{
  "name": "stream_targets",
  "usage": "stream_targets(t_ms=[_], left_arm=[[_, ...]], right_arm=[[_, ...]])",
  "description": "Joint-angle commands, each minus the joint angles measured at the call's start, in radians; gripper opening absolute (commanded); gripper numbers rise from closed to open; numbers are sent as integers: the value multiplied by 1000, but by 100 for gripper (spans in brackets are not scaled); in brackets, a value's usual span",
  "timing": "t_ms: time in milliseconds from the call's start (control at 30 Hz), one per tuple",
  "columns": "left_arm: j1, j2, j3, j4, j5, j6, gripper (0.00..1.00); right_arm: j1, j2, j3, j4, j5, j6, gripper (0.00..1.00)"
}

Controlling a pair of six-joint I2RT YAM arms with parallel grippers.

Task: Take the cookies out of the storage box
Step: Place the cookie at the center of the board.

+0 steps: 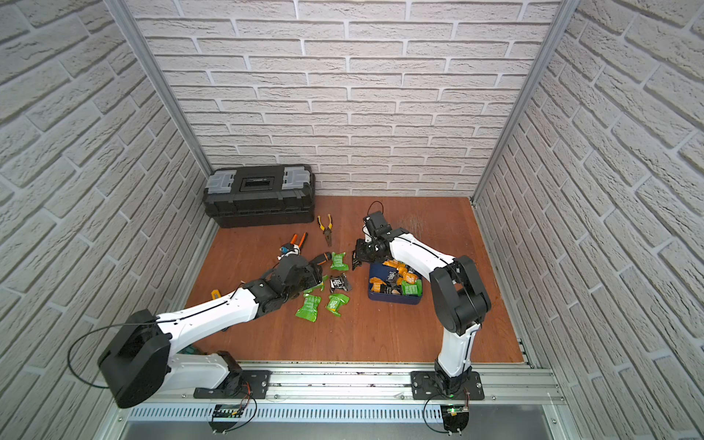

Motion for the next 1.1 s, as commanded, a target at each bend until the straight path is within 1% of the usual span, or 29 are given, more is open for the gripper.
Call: stream_targets(t_ms=[0, 67, 233, 333, 500, 700, 767, 933, 1067], left_arm=[[5, -16, -7, 2, -15, -8, 63], [5, -12, -4, 2, -13, -6, 63], [5, -6, 3, -3, -12, -4, 63], [5, -4, 3, -2, -12, -4, 63], [5, -6, 0, 3, -14, -7, 62], [5, -4, 5, 5, -14, -6, 62], [5, -2, 7, 7, -9, -6, 62], [3, 14, 16, 53, 38, 33, 62], [-13, 57, 64, 91, 97, 104, 62]], right_arm=[[15, 47, 57, -13, 43, -18, 16], [17, 87, 76, -12, 63, -22, 16], [23, 153, 92, 23, 49, -7, 17], [31, 174, 110, 9, 59, -14, 18], [42, 165, 120, -37, 156, -29, 30], [59, 119, 122, -64, 251, -63, 44], [62, 58, 121, -59, 253, -72, 46], [62, -72, 94, -15, 194, -73, 48], [52, -175, 53, -56, 220, -83, 47]])
